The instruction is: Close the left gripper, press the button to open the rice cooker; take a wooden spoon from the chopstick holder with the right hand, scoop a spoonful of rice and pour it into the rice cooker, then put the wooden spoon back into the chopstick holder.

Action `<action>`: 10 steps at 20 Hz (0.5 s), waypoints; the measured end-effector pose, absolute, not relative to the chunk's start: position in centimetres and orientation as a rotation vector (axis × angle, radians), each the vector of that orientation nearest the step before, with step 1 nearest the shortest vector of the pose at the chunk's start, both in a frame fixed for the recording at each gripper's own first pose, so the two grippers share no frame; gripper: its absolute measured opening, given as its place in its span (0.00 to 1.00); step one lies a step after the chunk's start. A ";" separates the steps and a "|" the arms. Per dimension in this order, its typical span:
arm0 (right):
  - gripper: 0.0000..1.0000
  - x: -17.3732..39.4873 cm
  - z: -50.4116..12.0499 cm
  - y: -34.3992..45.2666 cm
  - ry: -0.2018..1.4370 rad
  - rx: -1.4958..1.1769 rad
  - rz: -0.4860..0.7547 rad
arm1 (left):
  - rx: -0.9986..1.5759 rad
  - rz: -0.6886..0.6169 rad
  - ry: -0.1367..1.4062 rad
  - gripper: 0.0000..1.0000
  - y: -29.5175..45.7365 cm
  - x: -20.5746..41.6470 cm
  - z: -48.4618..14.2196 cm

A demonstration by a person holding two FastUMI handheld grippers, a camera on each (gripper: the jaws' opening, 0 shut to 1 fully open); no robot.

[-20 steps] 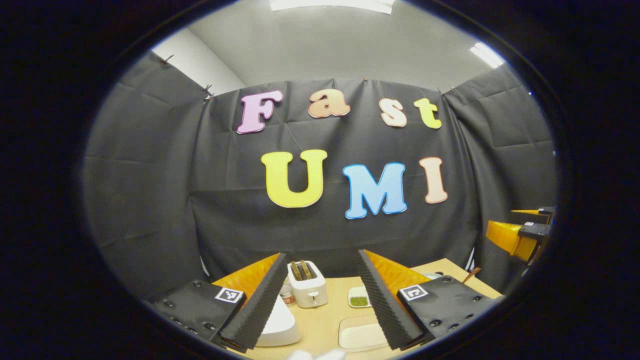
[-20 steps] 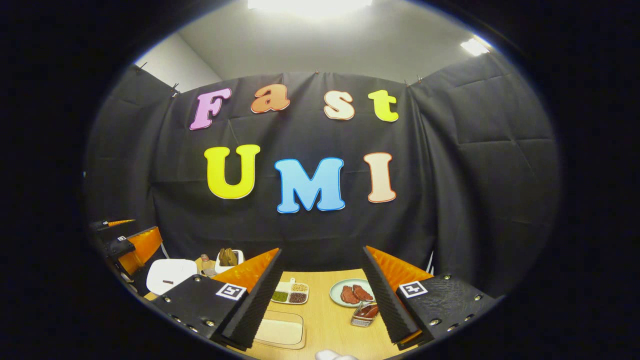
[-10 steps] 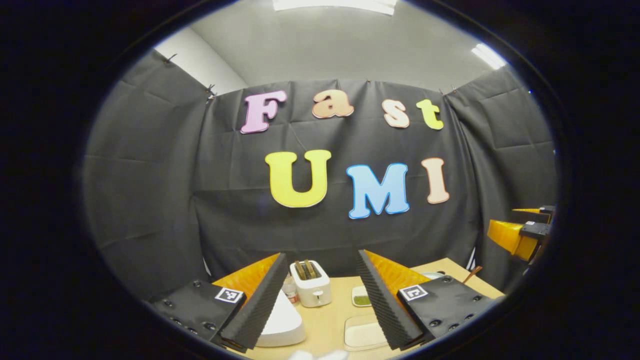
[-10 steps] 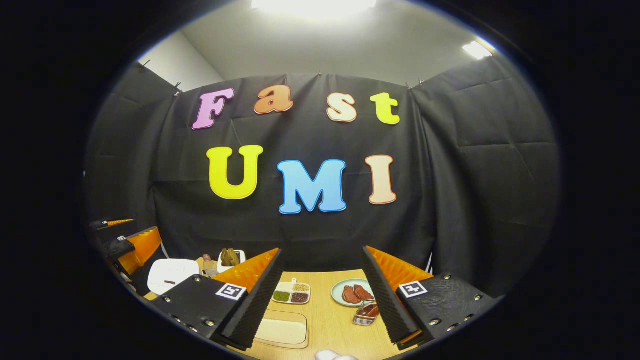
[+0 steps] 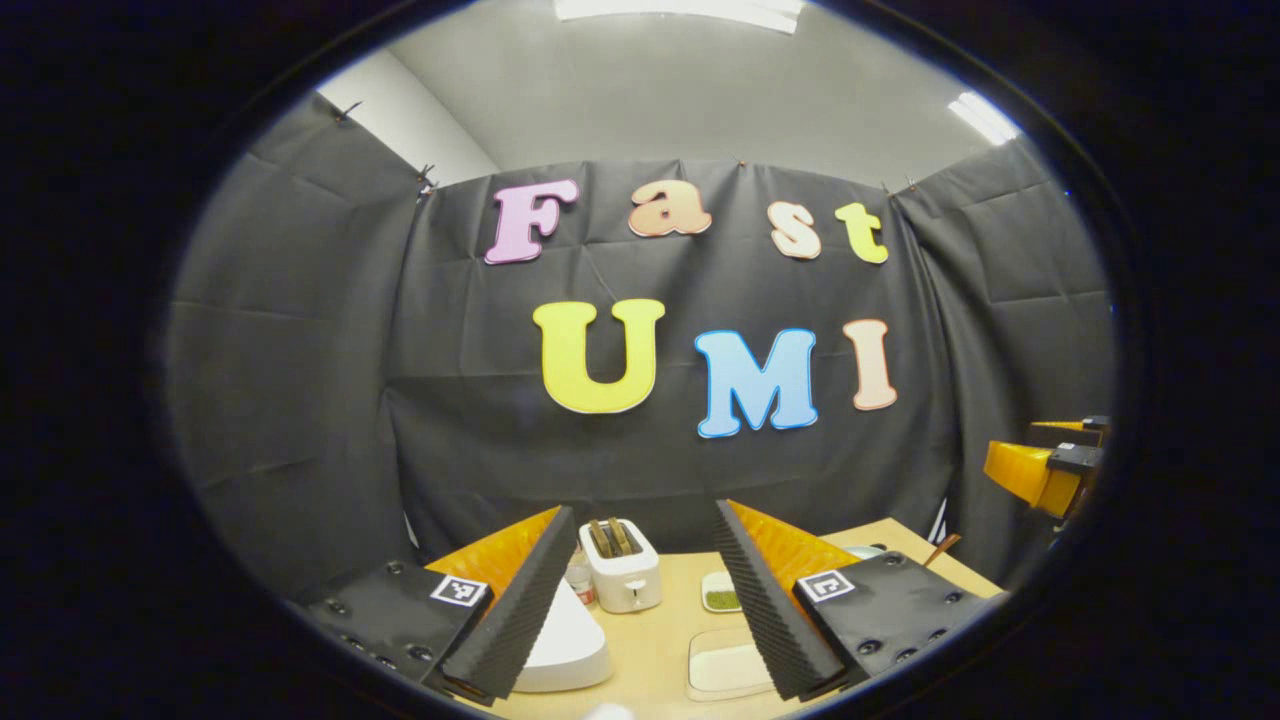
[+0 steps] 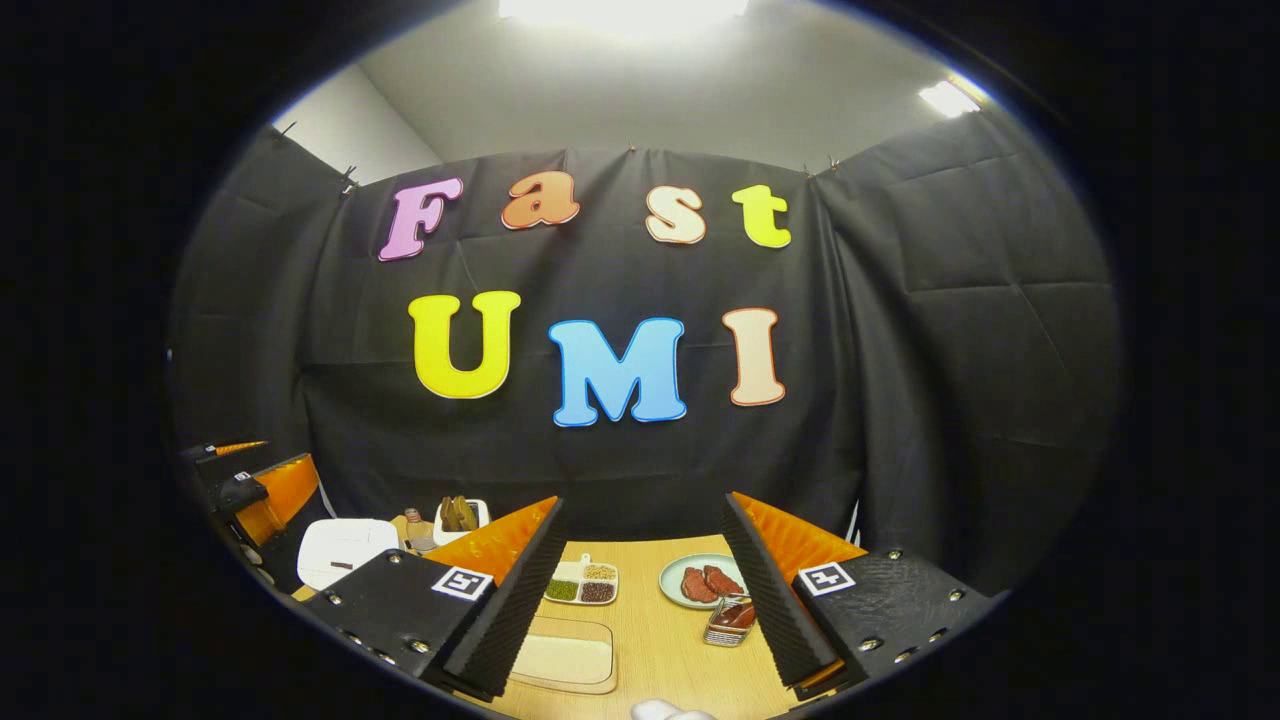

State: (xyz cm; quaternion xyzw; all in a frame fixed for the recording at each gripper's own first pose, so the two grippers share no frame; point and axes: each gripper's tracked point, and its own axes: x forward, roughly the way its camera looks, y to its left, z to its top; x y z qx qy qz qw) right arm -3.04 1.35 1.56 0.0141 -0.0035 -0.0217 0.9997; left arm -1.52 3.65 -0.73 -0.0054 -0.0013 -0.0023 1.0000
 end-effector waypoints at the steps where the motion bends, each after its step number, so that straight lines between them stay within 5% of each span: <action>1: 0.95 -3.1 1.4 1.2 -0.004 0.032 -0.046 | -0.010 -0.006 -0.003 0.98 3.8 -1.6 -0.9; 6: 0.95 -3.2 1.4 1.0 -0.003 0.031 -0.048 | -0.024 0.018 0.018 0.12 4.7 -1.3 -1.7; 10: 0.95 -3.3 1.3 1.0 0.001 0.023 -0.044 | -0.031 -0.036 0.049 0.10 4.4 -0.9 -2.3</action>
